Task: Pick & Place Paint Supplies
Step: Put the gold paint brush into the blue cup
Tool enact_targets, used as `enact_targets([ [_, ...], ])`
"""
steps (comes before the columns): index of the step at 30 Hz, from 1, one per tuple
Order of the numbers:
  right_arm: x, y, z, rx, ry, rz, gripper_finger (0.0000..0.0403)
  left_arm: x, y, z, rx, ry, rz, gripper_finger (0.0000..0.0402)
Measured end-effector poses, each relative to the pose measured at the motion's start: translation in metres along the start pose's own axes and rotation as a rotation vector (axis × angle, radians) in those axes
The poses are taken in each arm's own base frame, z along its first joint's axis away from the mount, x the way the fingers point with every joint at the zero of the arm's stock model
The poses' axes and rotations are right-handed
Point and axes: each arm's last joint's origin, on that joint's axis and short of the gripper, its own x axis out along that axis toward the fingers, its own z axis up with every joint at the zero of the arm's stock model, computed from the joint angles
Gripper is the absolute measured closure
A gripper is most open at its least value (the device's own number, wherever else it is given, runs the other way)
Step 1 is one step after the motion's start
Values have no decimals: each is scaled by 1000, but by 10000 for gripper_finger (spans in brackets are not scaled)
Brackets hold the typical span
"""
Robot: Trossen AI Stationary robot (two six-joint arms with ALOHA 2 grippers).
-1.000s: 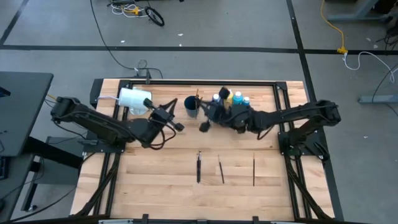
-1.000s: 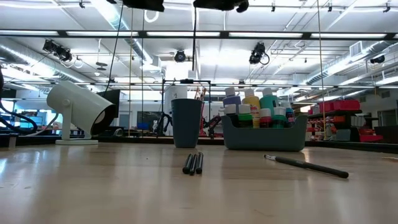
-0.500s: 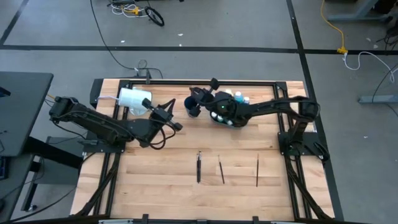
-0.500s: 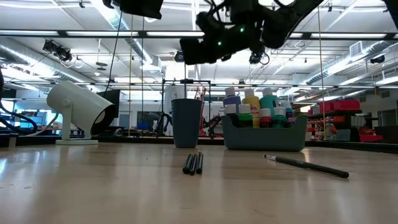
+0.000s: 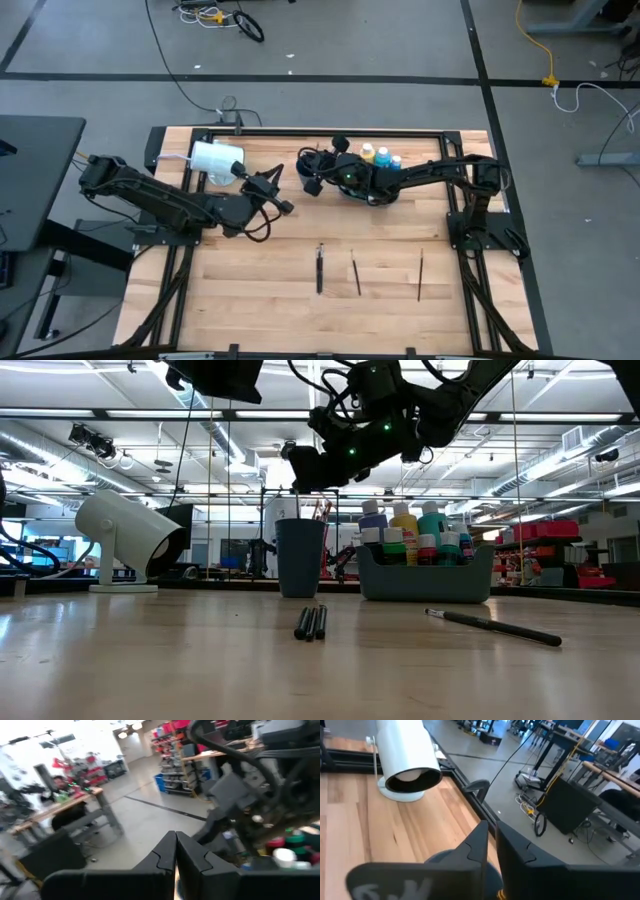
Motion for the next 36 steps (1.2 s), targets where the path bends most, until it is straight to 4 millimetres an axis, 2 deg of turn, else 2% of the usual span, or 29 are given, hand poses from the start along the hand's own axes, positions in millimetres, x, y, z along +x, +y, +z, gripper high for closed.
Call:
enact_targets([
  [8,-8,14,2,-25,9,41,315,-1,-6,-6,-65,16,-184,382],
  [13,-36,30,24,-50,2,106,292,-1,-7,-8,-96,33,-233,382],
  [19,-98,33,47,-12,167,253,283,-1,-8,-10,-111,52,-251,382],
  [24,-156,20,46,-34,435,531,288,-1,-8,-10,-111,53,-260,382],
  [31,-220,9,32,-315,706,945,300,-1,-9,-10,-132,56,-266,382],
  [36,-254,6,16,-629,900,1039,300,-1,-9,-11,-177,66,-264,382],
])
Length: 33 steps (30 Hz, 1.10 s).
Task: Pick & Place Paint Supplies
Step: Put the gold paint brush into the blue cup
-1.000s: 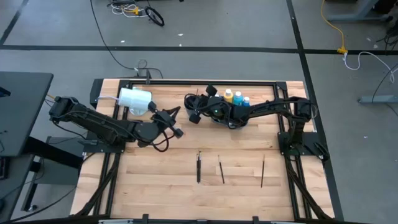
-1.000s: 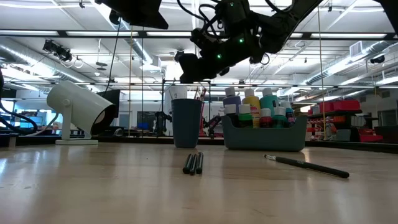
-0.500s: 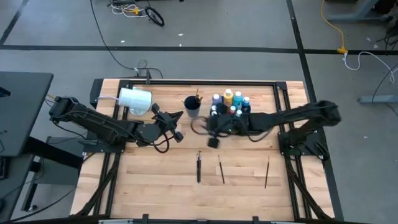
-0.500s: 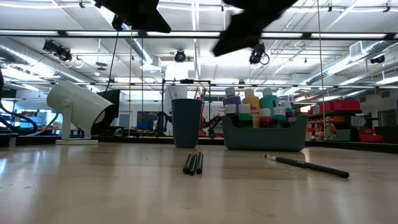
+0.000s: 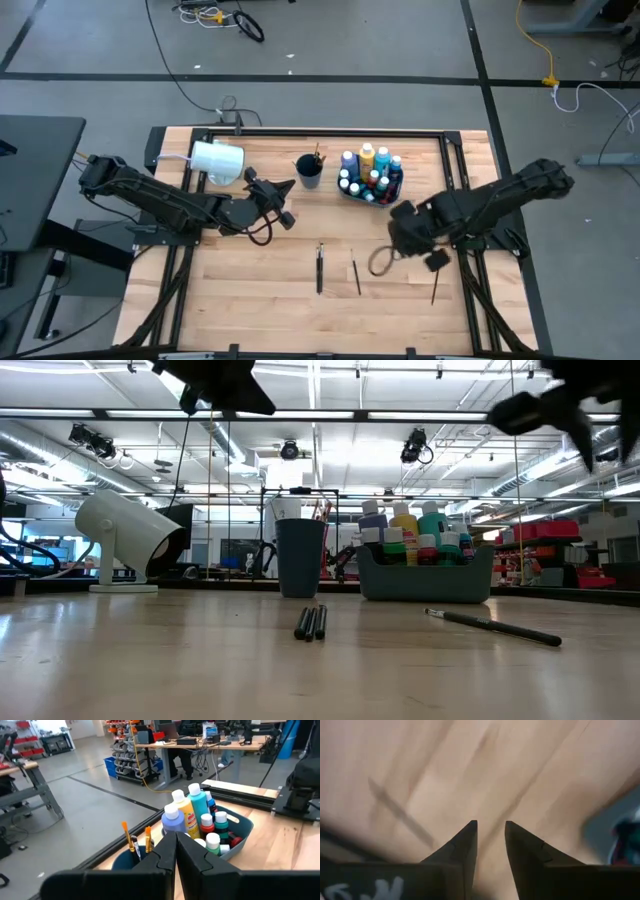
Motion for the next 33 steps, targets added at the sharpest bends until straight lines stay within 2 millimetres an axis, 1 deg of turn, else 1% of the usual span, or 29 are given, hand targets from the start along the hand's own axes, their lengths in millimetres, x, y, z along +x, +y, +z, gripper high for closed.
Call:
enact_targets([
  [3,2,17,-10,-93,139,38,300,0,0,-1,-21,6,1,382],
  [6,10,36,-14,-162,184,102,300,0,0,-1,-33,6,1,382],
  [10,30,61,-20,-274,223,139,300,0,0,-1,-36,6,1,382],
  [13,47,77,-30,-355,272,147,300,0,0,-1,-36,6,1,382],
  [15,58,84,-38,-394,298,149,300,0,0,-1,-36,6,2,382],
  [19,80,92,-50,-410,315,145,300,0,0,-1,-37,6,2,382],
  [20,83,92,-51,-417,317,135,300,0,0,-1,-38,5,1,382],
  [22,85,95,-43,-436,229,109,300,0,0,-1,-42,4,1,382],
  [23,86,95,-43,-435,217,105,300,0,0,-1,-50,4,1,382],
  [25,89,95,-46,-430,258,104,300,0,0,-1,-62,4,1,382],
  [29,90,99,-41,-444,209,170,300,0,0,-1,-72,4,1,382],
  [33,91,108,-29,-476,67,212,300,0,0,-1,-72,5,-2,382],
])
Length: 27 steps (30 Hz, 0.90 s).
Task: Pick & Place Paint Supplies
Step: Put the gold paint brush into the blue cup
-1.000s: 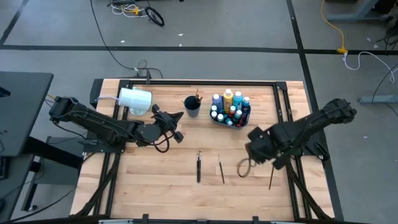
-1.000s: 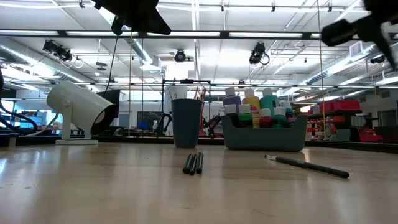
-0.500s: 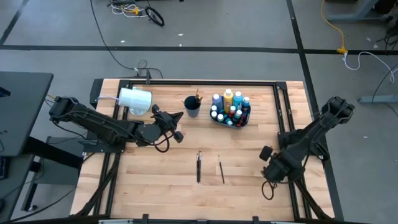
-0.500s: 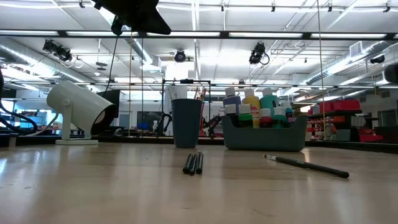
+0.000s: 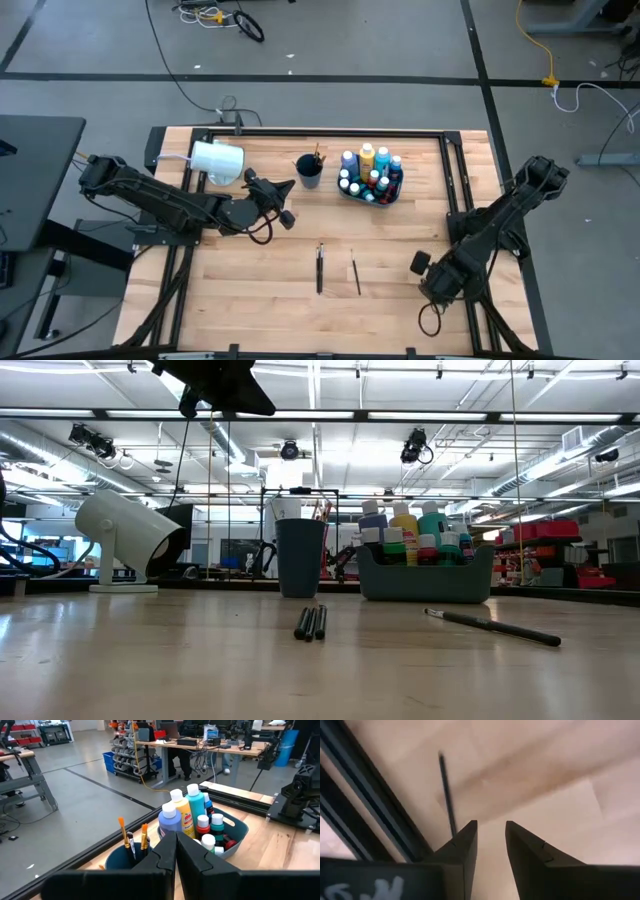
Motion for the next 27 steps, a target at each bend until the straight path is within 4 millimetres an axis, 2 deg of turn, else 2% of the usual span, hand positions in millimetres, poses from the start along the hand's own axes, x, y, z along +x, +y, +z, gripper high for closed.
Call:
enact_targets([
  [6,8,8,11,-42,-46,57,300,0,0,0,2,1,-3,382],
  [11,25,14,27,-118,-109,229,300,0,0,0,4,2,-4,382],
  [15,39,13,31,-133,-72,286,307,0,-1,-1,8,12,-33,382],
  [22,53,8,32,-128,-21,264,321,0,-2,-1,12,23,-69,382],
  [27,58,7,37,-158,-59,262,322,0,-3,-2,32,29,-94,382],
])
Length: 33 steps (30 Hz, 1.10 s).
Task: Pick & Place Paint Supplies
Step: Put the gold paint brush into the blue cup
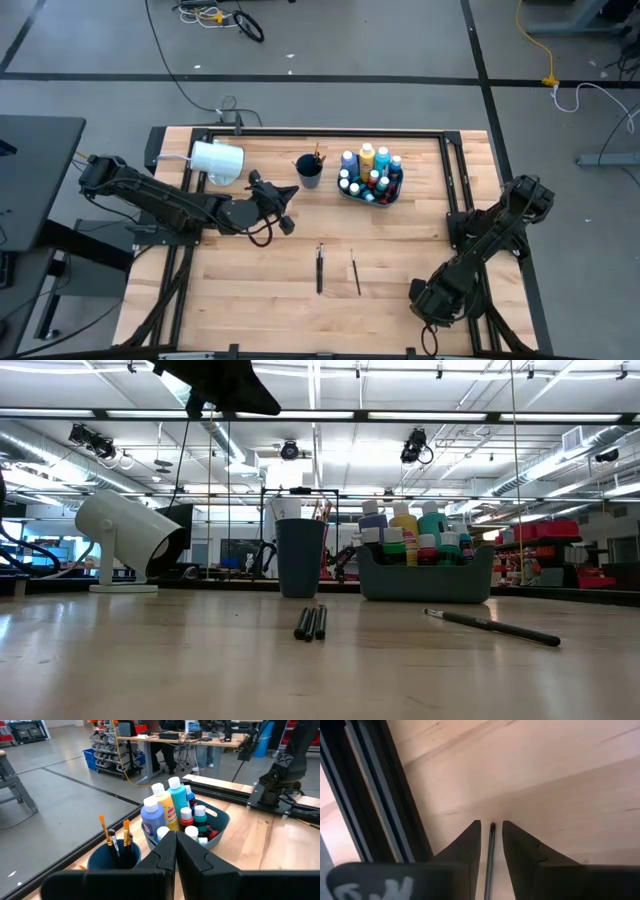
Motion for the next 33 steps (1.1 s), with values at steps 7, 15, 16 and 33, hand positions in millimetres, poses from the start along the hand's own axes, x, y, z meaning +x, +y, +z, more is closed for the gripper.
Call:
enact_targets([
  [7,2,-1,1,15,16,-34,343,0,0,-2,16,18,-16,382],
  [15,1,-3,1,69,62,-209,376,0,0,-5,40,44,-28,382],
  [16,1,-3,1,97,64,-231,380,0,0,-6,44,48,-28,382],
  [33,-31,-34,14,301,52,-701,397,0,0,-7,61,59,-40,382],
])
